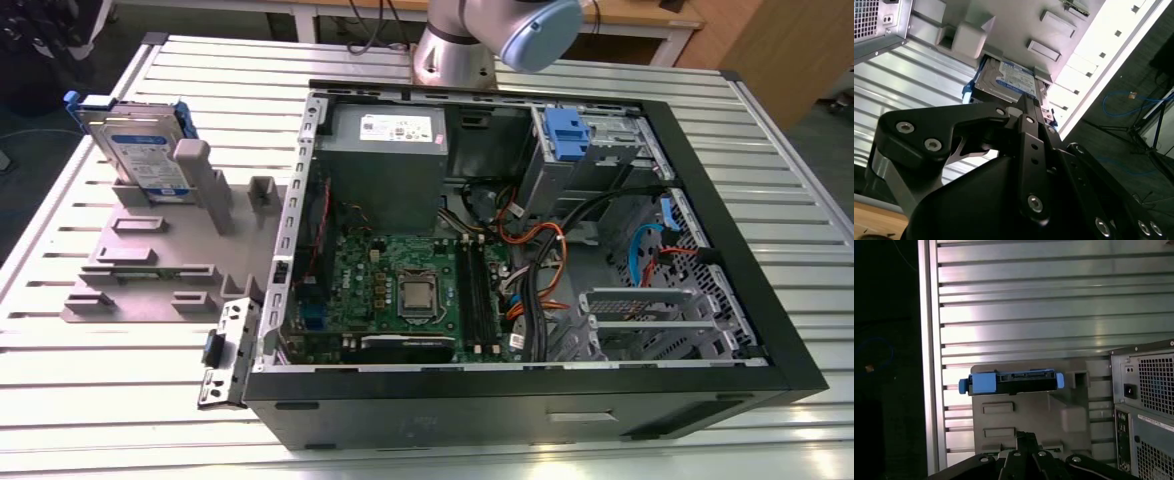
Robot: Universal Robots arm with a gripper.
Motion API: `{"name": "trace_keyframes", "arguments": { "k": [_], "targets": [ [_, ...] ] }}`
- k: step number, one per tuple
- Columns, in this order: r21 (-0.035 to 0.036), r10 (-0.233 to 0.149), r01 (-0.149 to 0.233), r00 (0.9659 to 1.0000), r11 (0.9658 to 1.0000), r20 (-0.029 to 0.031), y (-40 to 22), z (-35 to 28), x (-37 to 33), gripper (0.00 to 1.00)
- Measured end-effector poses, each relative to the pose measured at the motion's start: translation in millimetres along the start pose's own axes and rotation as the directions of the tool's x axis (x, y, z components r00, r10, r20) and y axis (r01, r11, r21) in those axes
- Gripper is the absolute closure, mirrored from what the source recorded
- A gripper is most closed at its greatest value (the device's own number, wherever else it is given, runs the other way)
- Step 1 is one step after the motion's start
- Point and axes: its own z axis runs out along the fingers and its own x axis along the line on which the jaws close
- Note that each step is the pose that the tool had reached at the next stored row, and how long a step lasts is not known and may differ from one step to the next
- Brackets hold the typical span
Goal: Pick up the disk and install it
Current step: 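Reach for the disk, then pick up the disk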
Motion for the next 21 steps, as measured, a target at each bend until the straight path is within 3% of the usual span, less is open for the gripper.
{"name": "trace_keyframes", "arguments": {
  "k": [6, 10, 15, 21],
  "targets": [
    [0.0001, 0.0, 0.0, 1.0, 1.0, -0.0006, 17.9, 3.3, 10.7, 0.89],
    [0.0002, 0.0, 0.0, 1.0, 1.0, -0.0011, 26.2, 6.2, 19.7, 0.89],
    [0.0009, 0.0, 0.0, 1.0, 1.0, -0.0011, 29.5, 12.0, 31.3, 0.89],
    [0.0024, 0.0, 0.0, 1.0, 1.0, -0.001, 29.4, 15.0, 33.4, 0.89]
  ]
}}
